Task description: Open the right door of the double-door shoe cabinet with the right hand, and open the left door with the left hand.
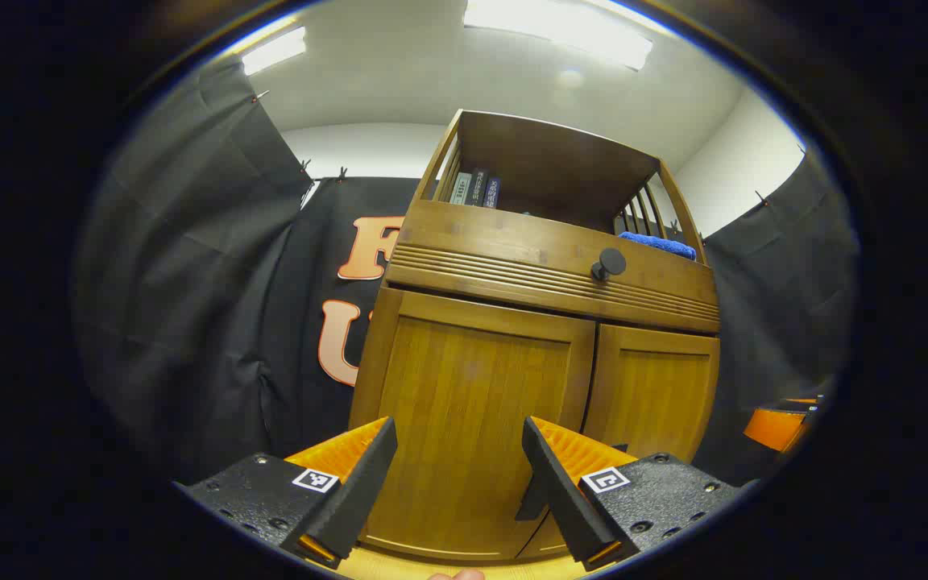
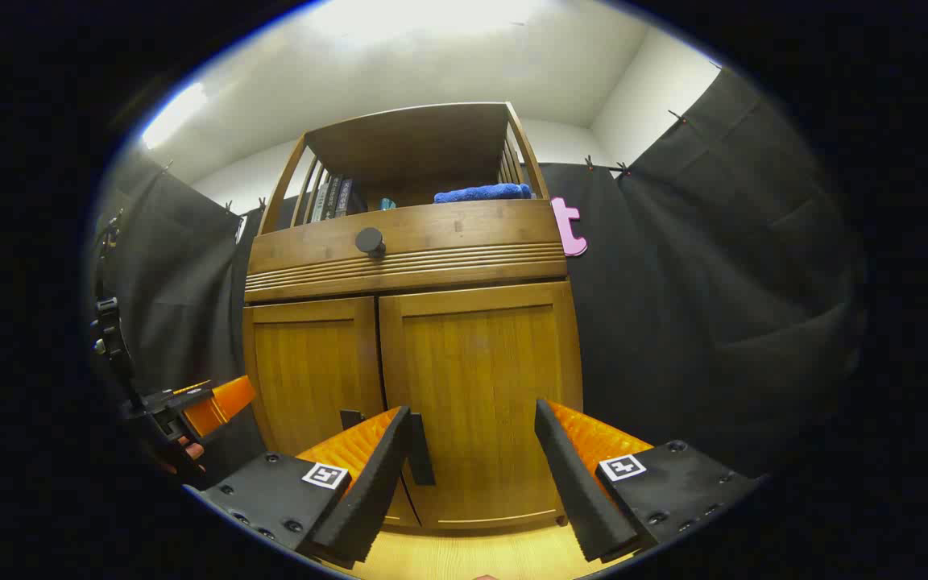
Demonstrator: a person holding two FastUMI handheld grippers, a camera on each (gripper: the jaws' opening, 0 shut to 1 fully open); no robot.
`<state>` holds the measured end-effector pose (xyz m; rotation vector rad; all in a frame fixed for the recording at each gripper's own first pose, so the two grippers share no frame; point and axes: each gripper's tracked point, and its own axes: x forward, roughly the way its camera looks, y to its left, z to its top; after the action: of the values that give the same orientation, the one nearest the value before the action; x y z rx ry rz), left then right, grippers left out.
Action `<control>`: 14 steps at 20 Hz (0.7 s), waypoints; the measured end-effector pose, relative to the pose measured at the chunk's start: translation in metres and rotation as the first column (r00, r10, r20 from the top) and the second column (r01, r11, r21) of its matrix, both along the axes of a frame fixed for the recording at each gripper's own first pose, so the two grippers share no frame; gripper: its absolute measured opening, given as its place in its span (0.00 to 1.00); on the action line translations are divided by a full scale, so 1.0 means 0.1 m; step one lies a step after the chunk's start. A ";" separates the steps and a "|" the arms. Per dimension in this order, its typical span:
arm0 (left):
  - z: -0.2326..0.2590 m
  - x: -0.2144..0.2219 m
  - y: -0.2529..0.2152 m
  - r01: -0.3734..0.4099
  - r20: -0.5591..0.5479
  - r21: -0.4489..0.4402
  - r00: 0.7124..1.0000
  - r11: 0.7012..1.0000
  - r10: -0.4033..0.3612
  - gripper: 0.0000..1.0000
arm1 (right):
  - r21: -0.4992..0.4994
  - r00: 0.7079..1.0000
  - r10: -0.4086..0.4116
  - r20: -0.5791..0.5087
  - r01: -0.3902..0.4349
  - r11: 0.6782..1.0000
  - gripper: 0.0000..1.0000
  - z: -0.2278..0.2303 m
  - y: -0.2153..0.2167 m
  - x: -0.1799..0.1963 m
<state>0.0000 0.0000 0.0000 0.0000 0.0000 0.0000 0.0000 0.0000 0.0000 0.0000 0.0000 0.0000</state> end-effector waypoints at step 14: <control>-0.09 0.10 -0.31 0.128 -0.041 -0.028 0.991 0.991 -0.129 0.92 | -0.040 0.997 -0.074 0.020 0.075 0.996 0.98 0.09 0.00 -0.07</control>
<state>0.0099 -0.0307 -0.0092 -0.0253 0.0427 -0.1290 -0.0071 0.0004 0.0093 -0.0405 -0.0181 -0.0744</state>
